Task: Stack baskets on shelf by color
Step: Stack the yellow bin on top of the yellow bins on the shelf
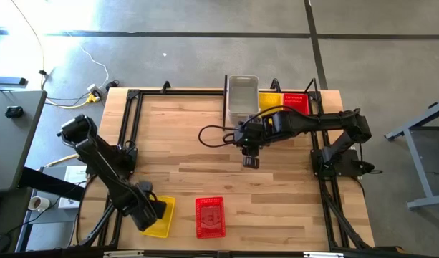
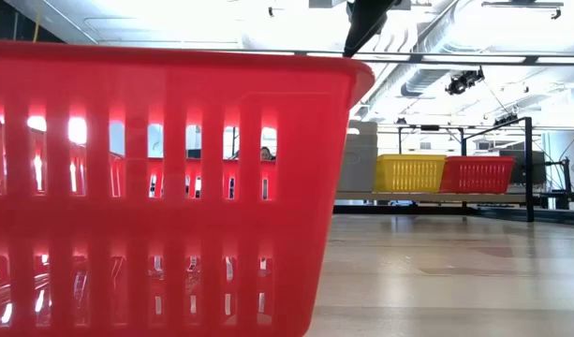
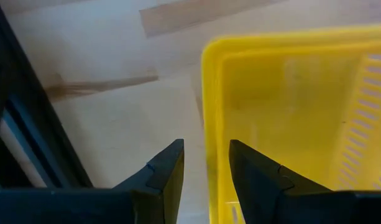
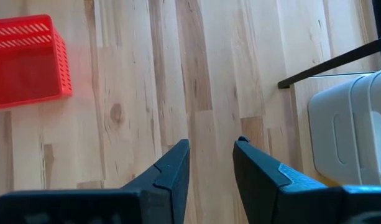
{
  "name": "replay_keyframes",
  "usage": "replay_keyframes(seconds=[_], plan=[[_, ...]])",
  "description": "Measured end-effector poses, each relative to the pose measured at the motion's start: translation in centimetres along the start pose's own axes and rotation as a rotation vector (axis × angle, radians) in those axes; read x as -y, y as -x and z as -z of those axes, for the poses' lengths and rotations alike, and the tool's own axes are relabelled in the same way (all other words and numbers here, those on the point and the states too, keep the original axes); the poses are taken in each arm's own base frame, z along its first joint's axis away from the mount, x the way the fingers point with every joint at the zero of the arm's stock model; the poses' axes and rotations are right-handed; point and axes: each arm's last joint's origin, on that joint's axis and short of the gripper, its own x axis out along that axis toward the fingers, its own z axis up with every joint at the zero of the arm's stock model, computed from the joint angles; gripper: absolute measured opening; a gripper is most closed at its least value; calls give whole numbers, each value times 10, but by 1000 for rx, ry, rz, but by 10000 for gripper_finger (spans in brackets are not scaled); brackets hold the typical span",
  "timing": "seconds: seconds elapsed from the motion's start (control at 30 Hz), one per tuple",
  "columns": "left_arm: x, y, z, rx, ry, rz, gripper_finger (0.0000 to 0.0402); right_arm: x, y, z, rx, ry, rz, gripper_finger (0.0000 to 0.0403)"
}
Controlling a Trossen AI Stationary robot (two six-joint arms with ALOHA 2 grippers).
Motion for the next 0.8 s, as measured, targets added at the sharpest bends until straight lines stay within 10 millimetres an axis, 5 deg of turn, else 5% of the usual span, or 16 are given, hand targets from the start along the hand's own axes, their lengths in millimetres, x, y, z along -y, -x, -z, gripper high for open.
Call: replay_keyframes(seconds=[0.33,0.53,0.8], plan=[[13,-17,6,-28,95,14,83,-4,0,0,-5,23,-60,108],[20,-16,-3,-13,138,32,8,-21,3,3,-4,96,-98,108],[30,-8,-22,17,215,77,2,-51,8,9,4,179,-139,108]])
